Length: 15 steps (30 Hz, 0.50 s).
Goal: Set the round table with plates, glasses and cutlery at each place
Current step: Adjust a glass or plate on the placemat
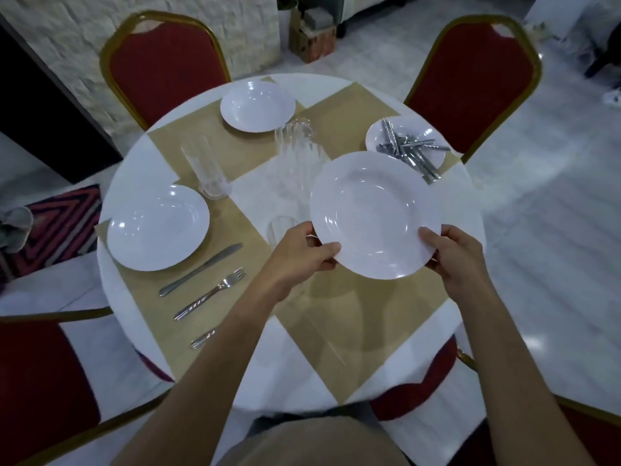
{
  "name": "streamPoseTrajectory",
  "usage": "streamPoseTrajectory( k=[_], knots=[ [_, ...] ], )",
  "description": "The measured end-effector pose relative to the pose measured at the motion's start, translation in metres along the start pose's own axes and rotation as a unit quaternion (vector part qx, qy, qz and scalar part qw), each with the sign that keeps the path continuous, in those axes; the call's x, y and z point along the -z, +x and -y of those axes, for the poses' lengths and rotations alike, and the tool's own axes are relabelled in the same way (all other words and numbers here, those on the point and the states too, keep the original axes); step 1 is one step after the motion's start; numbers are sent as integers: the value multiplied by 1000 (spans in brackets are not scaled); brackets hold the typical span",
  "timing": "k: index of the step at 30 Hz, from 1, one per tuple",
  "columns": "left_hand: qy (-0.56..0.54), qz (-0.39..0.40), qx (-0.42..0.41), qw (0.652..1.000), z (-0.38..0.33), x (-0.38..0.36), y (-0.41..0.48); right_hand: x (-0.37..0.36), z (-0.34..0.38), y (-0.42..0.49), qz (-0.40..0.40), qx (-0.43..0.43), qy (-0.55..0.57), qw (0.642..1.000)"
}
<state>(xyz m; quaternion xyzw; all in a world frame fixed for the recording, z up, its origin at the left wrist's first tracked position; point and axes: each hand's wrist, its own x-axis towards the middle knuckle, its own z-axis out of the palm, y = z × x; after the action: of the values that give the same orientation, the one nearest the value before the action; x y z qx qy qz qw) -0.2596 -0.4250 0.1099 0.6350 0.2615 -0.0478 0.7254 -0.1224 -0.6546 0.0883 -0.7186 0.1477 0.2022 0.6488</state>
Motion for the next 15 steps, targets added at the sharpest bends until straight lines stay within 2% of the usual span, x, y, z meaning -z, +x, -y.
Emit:
streamPoseTrajectory(
  k=[4,10,15],
  knots=[
    [12,15,34,999,45,-7,-18,14,-44,-13,-26,-12,-21,999],
    [119,-62,124,983,123,-8,-33,8,-124,-33,-65,-59,-63,994],
    [165,-81,144,973,157,-1,-38,-2,-163,-44,-91,-71,-97,989]
  ],
)
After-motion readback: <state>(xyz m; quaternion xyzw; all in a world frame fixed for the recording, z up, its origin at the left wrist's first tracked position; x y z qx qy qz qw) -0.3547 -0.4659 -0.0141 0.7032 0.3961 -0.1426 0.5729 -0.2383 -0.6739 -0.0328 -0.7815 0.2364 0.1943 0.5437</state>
